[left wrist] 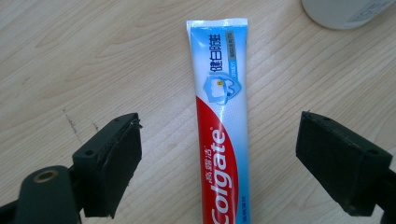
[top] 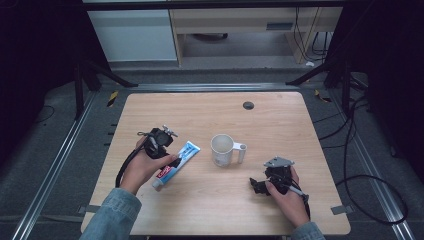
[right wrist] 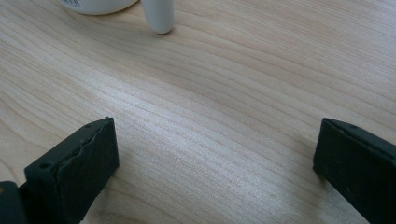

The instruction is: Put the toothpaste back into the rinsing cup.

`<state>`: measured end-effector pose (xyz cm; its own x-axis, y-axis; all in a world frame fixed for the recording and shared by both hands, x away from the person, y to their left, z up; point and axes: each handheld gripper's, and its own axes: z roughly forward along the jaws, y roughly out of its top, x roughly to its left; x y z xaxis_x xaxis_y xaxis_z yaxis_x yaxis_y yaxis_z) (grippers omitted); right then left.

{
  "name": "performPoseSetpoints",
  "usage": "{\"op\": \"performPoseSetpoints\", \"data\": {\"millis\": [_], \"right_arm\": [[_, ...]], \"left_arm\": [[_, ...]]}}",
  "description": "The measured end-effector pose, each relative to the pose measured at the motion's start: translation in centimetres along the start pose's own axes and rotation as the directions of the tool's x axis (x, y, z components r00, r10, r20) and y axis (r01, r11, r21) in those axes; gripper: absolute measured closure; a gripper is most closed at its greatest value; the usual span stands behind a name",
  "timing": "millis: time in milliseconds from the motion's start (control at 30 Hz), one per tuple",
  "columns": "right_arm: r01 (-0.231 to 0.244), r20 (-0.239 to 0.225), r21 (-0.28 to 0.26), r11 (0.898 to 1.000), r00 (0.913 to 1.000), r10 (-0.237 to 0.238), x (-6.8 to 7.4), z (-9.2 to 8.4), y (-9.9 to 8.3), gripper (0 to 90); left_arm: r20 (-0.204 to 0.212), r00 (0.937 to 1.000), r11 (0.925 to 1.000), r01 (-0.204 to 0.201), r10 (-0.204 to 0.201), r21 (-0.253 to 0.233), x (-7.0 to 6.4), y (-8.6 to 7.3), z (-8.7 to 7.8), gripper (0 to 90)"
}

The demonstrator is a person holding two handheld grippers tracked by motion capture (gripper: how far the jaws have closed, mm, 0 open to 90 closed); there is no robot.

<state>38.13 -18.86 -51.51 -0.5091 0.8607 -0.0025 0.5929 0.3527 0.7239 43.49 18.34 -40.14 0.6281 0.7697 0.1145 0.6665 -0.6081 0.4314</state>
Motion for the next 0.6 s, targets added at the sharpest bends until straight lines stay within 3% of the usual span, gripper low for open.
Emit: {"op": "performPoseSetpoints", "data": {"millis": [100, 233, 600], "right_arm": [[-0.002, -0.001, 0.000, 1.000, 1.0000, 0.002, 0.0, 0.0, 0.0, 0.4], [0.000, 0.001, 0.000, 1.000, 1.0000, 0.000, 0.0, 0.0, 0.0, 0.4], [-0.015, -0.008, 0.005, 1.000, 0.9999, 0.015, 0.1, -0.1, 0.0, 0.4]], "left_arm": [[-0.004, 0.9999, 0.9990, -0.016, 0.016, 0.042, -0.3, 0.5, 0.6, 13.8], [0.004, 0.9996, 0.9980, -0.029, 0.028, 0.056, -0.5, 1.0, 0.9, 16.7], [0.012, 0.9999, 0.9945, -0.010, 0.009, 0.105, 0.0, 2.1, 1.7, 18.2]]}}
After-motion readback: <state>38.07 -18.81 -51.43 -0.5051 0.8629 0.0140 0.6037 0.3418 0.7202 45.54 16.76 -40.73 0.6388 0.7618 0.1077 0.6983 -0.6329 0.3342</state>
